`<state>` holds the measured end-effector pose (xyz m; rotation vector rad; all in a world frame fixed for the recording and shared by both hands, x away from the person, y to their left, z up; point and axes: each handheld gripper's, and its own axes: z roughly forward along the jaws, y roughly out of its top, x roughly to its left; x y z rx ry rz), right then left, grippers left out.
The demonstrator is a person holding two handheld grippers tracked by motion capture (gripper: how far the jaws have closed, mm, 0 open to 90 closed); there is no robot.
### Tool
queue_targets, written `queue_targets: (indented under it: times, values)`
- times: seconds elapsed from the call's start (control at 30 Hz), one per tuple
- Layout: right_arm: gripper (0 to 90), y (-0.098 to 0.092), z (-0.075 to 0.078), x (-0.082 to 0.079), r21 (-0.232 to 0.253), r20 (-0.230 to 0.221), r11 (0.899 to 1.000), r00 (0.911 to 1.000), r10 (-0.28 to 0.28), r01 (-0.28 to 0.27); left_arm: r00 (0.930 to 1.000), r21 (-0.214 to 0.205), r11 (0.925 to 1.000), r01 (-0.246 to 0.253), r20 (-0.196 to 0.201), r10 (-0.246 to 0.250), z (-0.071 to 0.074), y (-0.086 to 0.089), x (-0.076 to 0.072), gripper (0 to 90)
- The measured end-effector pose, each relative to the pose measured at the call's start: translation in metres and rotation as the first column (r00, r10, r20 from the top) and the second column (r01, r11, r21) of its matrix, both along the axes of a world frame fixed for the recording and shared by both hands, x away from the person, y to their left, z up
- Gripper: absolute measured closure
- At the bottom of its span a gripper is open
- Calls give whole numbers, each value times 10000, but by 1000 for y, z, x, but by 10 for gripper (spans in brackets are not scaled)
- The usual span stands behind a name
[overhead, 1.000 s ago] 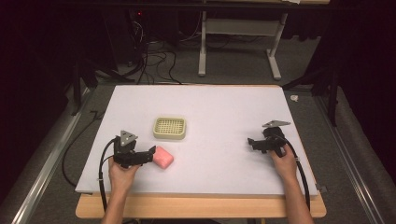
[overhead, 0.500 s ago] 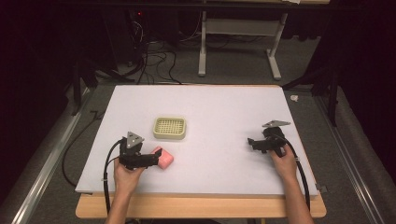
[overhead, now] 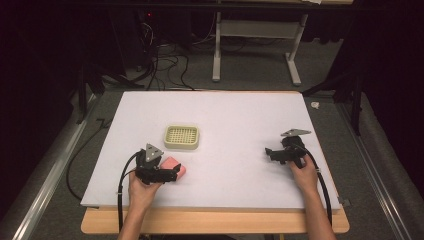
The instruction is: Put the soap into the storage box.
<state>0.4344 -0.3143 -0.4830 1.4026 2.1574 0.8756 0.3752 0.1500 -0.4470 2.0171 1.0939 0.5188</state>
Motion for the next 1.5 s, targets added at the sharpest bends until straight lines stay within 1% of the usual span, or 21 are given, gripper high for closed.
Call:
queue_targets:
  times: [0.3,0.43,0.57,0.7,1.03,1.13,1.2,1.5]
  values:
    - [145,0,0,0,-1,2,10000,10000,0,0,9997,196,9997,167,-179,-163,-8,-6,1,27]
    - [145,0,0,0,-2,0,10000,10000,0,0,9990,205,9992,351,-298,-345,-12,-8,3,8]
    - [145,0,0,0,6,-1,10000,10000,2,-2,9986,415,9983,414,-337,-400,-16,-11,4,4]
    - [145,0,0,0,-1,2,10000,10000,-1,1,9985,394,9983,428,-364,-413,-18,-12,5,3]
    - [145,0,0,0,1,1,10000,10000,-2,2,9959,636,9960,629,-684,-585,-26,-18,10,3]
    - [145,0,0,0,-1,2,10000,10000,0,0,9954,718,9953,649,-749,-595,-28,-19,12,3]
    - [145,0,0,0,-1,2,10000,10000,-1,1,9954,682,9956,648,-747,-597,-30,-20,12,3]
    - [145,0,0,0,2,0,10000,10000,-2,2,9941,706,9962,509,-992,-437,-39,-17,13,4]
